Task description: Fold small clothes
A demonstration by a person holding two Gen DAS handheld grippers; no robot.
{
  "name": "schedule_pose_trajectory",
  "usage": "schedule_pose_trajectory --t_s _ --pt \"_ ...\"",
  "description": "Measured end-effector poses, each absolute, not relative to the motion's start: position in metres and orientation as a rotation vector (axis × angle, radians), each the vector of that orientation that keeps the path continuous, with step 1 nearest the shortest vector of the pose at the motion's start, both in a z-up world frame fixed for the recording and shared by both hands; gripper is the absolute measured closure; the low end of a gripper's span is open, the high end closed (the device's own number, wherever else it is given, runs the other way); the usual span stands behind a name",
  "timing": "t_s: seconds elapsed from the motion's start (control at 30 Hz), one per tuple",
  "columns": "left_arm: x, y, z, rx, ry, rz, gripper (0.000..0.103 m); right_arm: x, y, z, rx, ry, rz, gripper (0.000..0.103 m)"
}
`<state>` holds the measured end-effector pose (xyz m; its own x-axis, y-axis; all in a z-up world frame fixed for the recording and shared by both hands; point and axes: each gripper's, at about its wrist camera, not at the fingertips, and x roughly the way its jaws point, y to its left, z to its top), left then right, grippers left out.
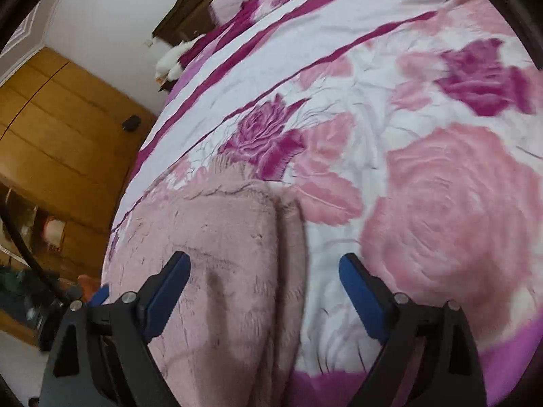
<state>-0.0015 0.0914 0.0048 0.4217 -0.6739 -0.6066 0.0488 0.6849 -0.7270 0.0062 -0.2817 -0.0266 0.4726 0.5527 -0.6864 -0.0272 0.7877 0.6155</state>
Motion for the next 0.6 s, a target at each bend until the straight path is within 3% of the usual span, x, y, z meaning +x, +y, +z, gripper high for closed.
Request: schedule_pose_trajectory --t_s 0.13,0.23,0.3,0.33,0.37,0.6 --pt "0.014 0.071 -0.012 -0.698 1.066 -0.538 0.053 0.014 -0.261 -0.038 0.587 1.051 0.513 0.013" --pt "0.018 0.048 -0.007 -0.611 1.077 -0.571 0.069 0.018 -0.246 -0.039 0.485 1.057 0.499 0.020" --pt "0.017 0.035 -0.004 -0.540 1.064 -0.529 0.080 0.023 -0.243 -0.041 0.489 1.048 0.515 0.042" --pt "0.016 0.032 -0.002 -0.522 1.046 -0.502 0.085 0.024 -0.244 -0.044 0.520 1.049 0.523 0.059" --pt "0.014 0.033 -0.001 -0.509 1.038 -0.483 0.087 0.026 -0.249 -0.048 0.563 1.047 0.531 0.064" --pt "-0.003 0.022 0.023 -0.352 0.970 -0.381 0.092 0.021 -0.246 -0.029 0.488 1.011 0.509 0.071"
